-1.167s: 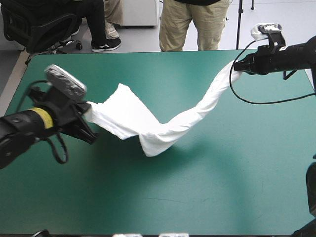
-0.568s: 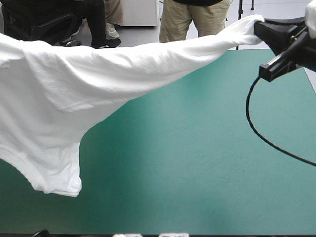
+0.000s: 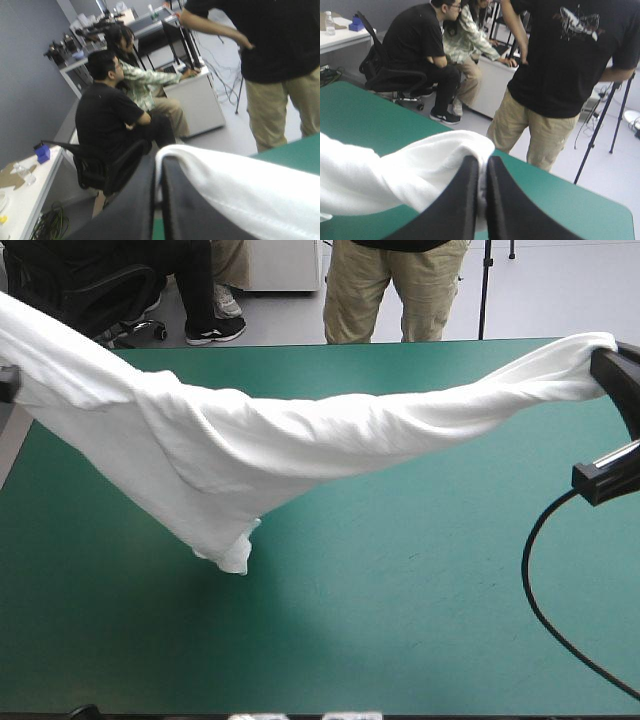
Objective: Fold the cloth
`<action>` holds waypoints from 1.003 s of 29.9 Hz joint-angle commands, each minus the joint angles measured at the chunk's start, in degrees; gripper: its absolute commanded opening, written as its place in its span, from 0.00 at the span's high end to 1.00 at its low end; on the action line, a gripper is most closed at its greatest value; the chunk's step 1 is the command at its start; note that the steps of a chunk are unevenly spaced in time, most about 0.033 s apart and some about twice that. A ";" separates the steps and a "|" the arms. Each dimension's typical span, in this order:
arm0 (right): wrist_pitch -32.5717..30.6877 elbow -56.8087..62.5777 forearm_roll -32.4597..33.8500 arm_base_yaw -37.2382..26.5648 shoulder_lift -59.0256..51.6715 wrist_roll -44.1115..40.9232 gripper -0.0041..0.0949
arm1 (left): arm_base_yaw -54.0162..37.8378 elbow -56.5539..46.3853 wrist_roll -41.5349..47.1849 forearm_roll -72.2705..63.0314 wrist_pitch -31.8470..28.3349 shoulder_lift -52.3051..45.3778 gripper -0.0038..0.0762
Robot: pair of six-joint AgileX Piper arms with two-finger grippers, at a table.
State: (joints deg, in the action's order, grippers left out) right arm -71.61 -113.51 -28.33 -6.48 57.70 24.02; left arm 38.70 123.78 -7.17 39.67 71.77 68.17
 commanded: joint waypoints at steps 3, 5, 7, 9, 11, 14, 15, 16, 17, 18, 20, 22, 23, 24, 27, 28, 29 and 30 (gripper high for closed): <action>4.54 8.26 2.94 -0.46 2.21 -0.98 0.97 | 0.04 -13.72 6.12 4.49 -1.08 5.54 0.96; 6.63 11.67 3.05 -0.46 3.70 -1.06 0.97 | 0.04 -19.51 10.08 8.01 -6.29 8.34 0.96; 9.99 15.00 3.67 -0.46 5.38 -1.06 0.97 | -0.67 -23.90 16.09 12.83 -12.62 11.37 0.96; 15.74 17.28 4.80 -0.46 8.20 -1.10 0.97 | -2.93 -26.41 22.14 17.38 -19.58 15.01 0.96; 21.26 18.37 5.32 -0.46 11.03 -1.10 0.97 | -6.61 -26.35 27.78 19.02 -26.25 19.33 0.96; 29.30 18.48 5.88 -0.46 16.84 -0.92 0.98 | -12.74 -22.94 33.63 17.67 -35.39 25.45 0.96; 31.69 18.48 5.88 -0.46 18.90 -0.92 0.98 | -14.20 -21.73 35.10 16.98 -37.62 26.98 0.96; 33.39 18.48 5.38 -0.46 20.91 -0.92 0.98 | -15.87 -20.28 36.40 16.00 -40.43 28.89 0.96; 34.74 18.48 4.85 -0.46 22.58 -0.92 0.98 | -17.17 -18.90 36.54 14.85 -42.97 30.75 0.96; 35.27 18.48 4.07 -0.46 24.73 -0.92 0.98 | -18.05 -17.88 36.43 13.64 -44.57 32.25 0.96; 35.14 18.48 1.88 -0.46 28.73 -0.92 0.97 | -19.30 -15.95 36.43 12.38 -47.01 35.75 0.96; 34.60 18.48 0.02 -0.46 33.30 -0.15 0.96 | -19.52 -15.00 36.43 12.13 -48.03 38.92 0.96; 34.63 18.48 -0.63 -0.46 35.59 0.00 0.94 | -19.52 -14.88 36.43 11.87 -48.01 40.38 0.96; 34.63 18.48 -1.04 -0.46 37.77 0.11 0.90 | -19.52 -14.88 36.43 11.13 -48.12 41.58 0.96; 34.76 18.48 -1.20 -0.46 43.14 0.11 0.73 | -19.52 -14.88 36.01 6.34 -48.15 44.62 0.93; 34.97 18.48 -1.20 -0.46 44.74 0.11 0.65 | -19.52 -14.88 35.83 5.30 -48.03 45.39 0.90; 35.11 18.48 -1.20 -0.46 45.86 0.11 0.59 | -19.52 -14.88 35.70 4.25 -47.89 46.28 0.85; 35.40 18.48 -1.05 -0.46 47.06 0.11 0.52 | -19.52 -14.88 35.34 2.88 -47.78 47.10 0.79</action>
State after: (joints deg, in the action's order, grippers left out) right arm -39.77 -93.52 -27.93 -6.48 105.16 23.46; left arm 19.26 106.75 28.33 44.62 26.27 117.18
